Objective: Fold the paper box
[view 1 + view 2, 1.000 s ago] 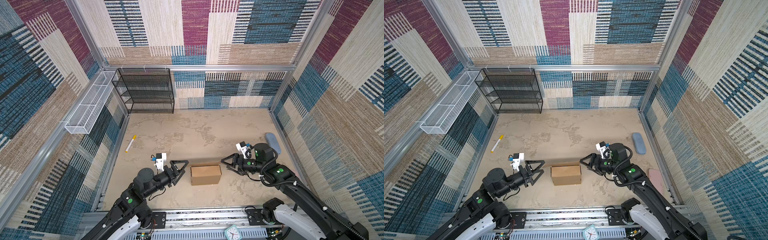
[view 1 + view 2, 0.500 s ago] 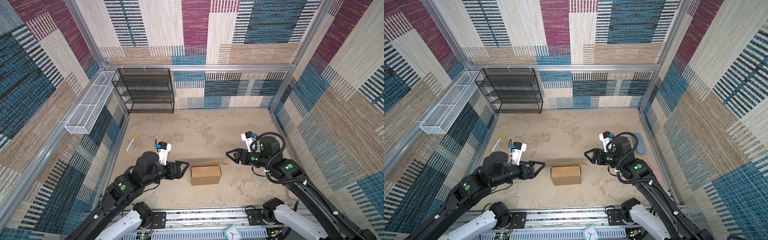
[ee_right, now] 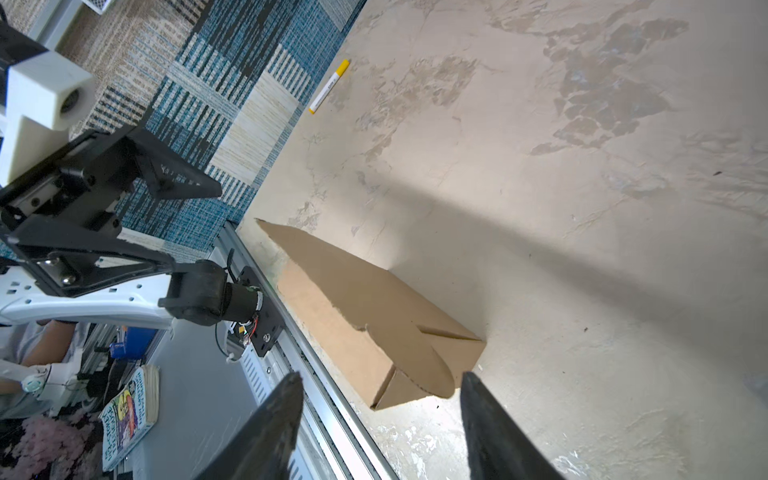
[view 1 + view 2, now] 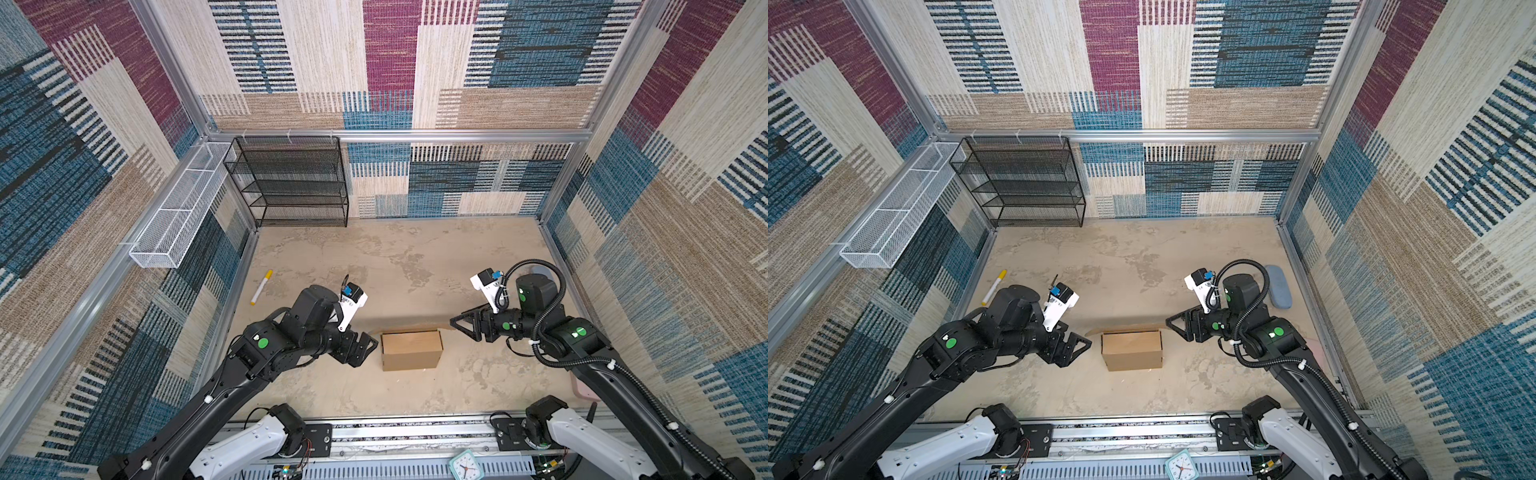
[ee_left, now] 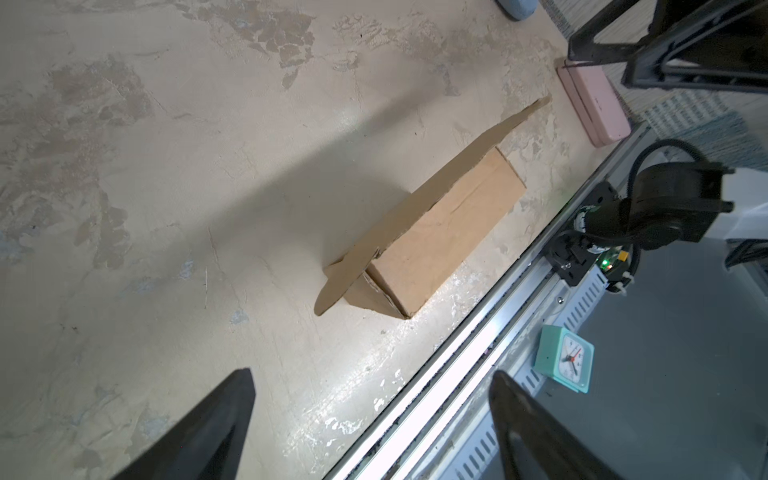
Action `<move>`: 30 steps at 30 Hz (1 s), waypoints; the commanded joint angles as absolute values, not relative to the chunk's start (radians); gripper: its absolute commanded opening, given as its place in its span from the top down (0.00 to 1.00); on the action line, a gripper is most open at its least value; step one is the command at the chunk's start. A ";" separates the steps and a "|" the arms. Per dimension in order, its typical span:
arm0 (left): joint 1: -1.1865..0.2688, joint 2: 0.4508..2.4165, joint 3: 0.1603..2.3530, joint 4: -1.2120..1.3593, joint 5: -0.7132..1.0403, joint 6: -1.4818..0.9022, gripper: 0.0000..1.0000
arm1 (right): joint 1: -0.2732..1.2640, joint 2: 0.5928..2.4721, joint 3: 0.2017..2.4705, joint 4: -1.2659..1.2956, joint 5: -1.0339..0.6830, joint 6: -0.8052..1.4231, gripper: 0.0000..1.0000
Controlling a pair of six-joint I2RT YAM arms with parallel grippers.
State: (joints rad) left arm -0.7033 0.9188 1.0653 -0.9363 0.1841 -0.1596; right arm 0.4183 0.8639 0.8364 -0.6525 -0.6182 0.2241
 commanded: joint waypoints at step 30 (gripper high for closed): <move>-0.704 1.090 1.048 -0.849 0.150 -0.034 0.36 | 0.516 0.920 0.827 -0.641 -0.549 0.155 0.56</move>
